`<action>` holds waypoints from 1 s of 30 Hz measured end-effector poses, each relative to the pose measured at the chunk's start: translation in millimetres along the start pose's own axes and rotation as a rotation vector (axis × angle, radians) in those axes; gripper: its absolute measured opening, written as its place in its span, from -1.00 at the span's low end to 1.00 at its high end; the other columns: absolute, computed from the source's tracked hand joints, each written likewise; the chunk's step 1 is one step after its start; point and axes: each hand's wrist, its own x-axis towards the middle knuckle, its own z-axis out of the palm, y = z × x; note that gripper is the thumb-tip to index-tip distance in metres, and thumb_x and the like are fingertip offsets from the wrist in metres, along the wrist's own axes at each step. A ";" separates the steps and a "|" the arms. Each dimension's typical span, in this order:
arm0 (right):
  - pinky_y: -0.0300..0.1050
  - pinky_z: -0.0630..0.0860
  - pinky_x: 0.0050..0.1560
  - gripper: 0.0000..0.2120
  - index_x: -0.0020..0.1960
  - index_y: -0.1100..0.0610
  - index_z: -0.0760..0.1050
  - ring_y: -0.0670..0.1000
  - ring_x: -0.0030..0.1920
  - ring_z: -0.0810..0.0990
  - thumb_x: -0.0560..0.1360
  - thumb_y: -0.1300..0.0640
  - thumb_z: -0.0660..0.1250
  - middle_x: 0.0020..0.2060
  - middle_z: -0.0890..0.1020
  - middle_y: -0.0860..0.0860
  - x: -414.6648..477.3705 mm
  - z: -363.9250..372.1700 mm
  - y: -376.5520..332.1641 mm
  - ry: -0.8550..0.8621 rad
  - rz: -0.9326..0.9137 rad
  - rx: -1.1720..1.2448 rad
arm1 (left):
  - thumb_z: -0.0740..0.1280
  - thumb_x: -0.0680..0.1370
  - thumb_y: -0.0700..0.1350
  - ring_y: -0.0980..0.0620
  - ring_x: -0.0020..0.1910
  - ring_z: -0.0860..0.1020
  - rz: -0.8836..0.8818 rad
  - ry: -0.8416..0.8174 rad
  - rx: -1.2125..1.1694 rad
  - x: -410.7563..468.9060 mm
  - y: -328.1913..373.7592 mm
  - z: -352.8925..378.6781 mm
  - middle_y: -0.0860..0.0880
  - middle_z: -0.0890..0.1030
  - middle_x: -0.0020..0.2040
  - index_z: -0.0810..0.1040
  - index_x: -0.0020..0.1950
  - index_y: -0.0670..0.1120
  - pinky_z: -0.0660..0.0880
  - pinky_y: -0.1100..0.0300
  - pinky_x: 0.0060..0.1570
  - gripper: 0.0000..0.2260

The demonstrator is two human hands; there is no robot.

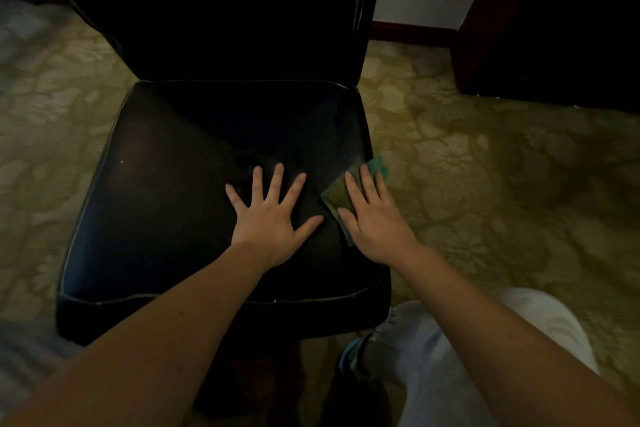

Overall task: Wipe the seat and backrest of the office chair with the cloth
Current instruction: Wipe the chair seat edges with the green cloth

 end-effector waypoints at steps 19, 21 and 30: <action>0.13 -0.12 0.57 -0.37 0.62 0.03 -0.23 0.17 0.58 -0.26 0.68 -0.13 -0.03 0.60 -0.24 0.08 -5.8 2.5 -5.6 0.022 0.058 0.018 | -0.26 0.49 0.51 -0.25 0.59 -0.29 -0.016 0.018 -0.008 2.9 4.6 0.6 -0.02 -0.29 0.64 -0.33 0.59 0.21 -0.16 -0.53 0.41 -0.24; 0.13 -0.12 0.57 -0.37 0.62 0.03 -0.24 0.18 0.58 -0.25 0.68 -0.13 -0.03 0.60 -0.24 0.09 -10.8 5.1 -6.5 0.029 0.068 0.016 | -0.27 0.48 0.51 -0.25 0.59 -0.28 -0.016 0.021 -0.007 2.6 4.4 0.5 -0.03 -0.29 0.64 -0.33 0.60 0.21 -0.15 -0.52 0.41 -0.24; 0.10 -0.12 0.57 -0.38 0.62 0.08 -0.21 0.23 0.58 -0.20 0.69 -0.11 -0.04 0.60 -0.22 0.14 23.7 -7.2 -5.2 0.033 0.104 -0.012 | -0.22 0.48 0.53 -0.27 0.59 -0.29 -0.034 0.013 -0.038 6.3 10.7 -0.3 -0.03 -0.27 0.64 -0.32 0.59 0.20 -0.15 -0.53 0.39 -0.22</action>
